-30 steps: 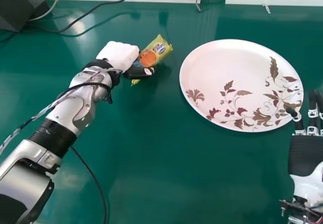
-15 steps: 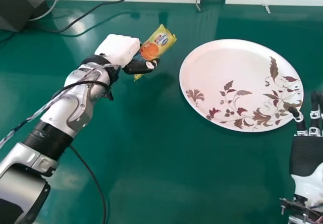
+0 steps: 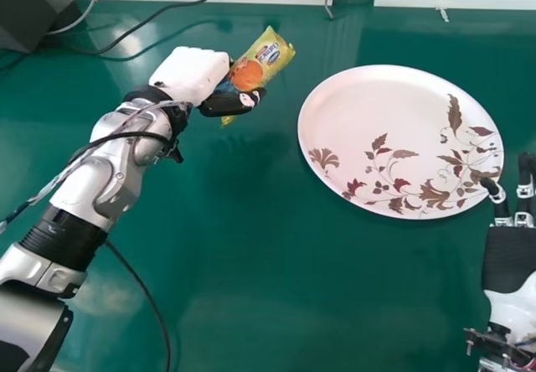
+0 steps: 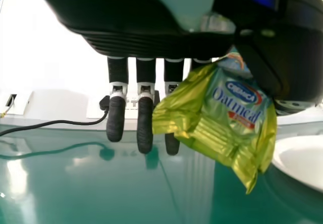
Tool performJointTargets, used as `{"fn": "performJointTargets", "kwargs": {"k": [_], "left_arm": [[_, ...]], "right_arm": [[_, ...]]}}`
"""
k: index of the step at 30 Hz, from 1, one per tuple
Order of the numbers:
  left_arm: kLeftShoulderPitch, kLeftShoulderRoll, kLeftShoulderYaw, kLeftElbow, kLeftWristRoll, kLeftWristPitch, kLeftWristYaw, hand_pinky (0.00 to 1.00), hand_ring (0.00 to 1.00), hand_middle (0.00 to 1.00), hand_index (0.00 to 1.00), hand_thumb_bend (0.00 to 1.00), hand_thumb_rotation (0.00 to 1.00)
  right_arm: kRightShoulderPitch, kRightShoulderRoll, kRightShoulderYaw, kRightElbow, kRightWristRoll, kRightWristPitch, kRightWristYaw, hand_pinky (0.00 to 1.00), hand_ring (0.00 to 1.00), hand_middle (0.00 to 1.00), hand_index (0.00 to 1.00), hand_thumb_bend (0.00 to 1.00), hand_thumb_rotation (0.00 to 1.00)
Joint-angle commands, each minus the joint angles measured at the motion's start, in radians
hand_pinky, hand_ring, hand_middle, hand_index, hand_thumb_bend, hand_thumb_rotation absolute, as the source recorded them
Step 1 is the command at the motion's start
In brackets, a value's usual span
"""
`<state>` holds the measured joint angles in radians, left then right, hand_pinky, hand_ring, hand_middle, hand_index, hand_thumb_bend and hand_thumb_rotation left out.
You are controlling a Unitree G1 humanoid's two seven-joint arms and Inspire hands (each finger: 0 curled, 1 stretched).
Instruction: Pick up biscuit and place it in the plate
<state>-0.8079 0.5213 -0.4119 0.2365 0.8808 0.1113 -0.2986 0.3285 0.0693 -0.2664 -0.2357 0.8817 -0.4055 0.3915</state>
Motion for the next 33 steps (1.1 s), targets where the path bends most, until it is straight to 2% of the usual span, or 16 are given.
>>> {"fn": "performJointTargets", "kwargs": {"k": [1,12,13,15,18,20,23,33], "left_arm": [[0.016,0.013,0.023,-0.037,-0.012,-0.007,0.001,0.33,0.41,0.49,0.52,0.51,0.0],[0.038,0.024,0.068,-0.11,-0.043,-0.035,-0.002,0.33,0.41,0.5,0.52,0.51,0.0],[0.04,0.025,0.07,-0.115,-0.045,-0.036,-0.003,0.33,0.41,0.5,0.52,0.51,0.0],[0.042,0.025,0.074,-0.125,-0.046,-0.036,-0.001,0.33,0.41,0.49,0.52,0.51,0.0],[0.043,0.025,0.075,-0.138,-0.039,-0.034,-0.002,0.33,0.41,0.49,0.52,0.51,0.0],[0.044,0.024,0.075,-0.148,-0.036,-0.029,-0.007,0.32,0.41,0.49,0.52,0.51,0.0],[0.042,0.025,0.077,-0.159,-0.038,-0.03,-0.015,0.33,0.41,0.49,0.52,0.51,0.0],[0.052,0.009,0.1,-0.21,-0.073,-0.025,-0.02,0.33,0.4,0.49,0.52,0.51,0.0]], "right_arm": [[-0.001,0.075,0.001,0.03,0.012,-0.003,0.004,0.49,0.6,0.62,0.63,0.78,0.0],[-0.003,0.071,0.003,0.05,0.006,-0.027,0.014,0.45,0.53,0.55,0.6,0.8,0.0],[-0.003,0.071,0.002,0.051,0.008,-0.028,0.017,0.46,0.54,0.56,0.54,0.64,0.03],[-0.003,0.071,0.002,0.052,0.008,-0.029,0.016,0.47,0.55,0.58,0.51,0.56,0.04],[-0.002,0.074,0.003,0.049,0.013,-0.027,0.016,0.45,0.53,0.57,0.49,0.53,0.05],[-0.001,0.076,0.004,0.047,0.018,-0.025,0.016,0.41,0.49,0.47,0.51,0.52,0.01],[-0.001,0.075,0.004,0.05,0.019,-0.026,0.018,0.4,0.48,0.43,0.52,0.52,0.0],[0.0,0.073,0.0,0.054,0.016,-0.029,0.016,0.36,0.45,0.49,0.5,0.52,0.0]]}}
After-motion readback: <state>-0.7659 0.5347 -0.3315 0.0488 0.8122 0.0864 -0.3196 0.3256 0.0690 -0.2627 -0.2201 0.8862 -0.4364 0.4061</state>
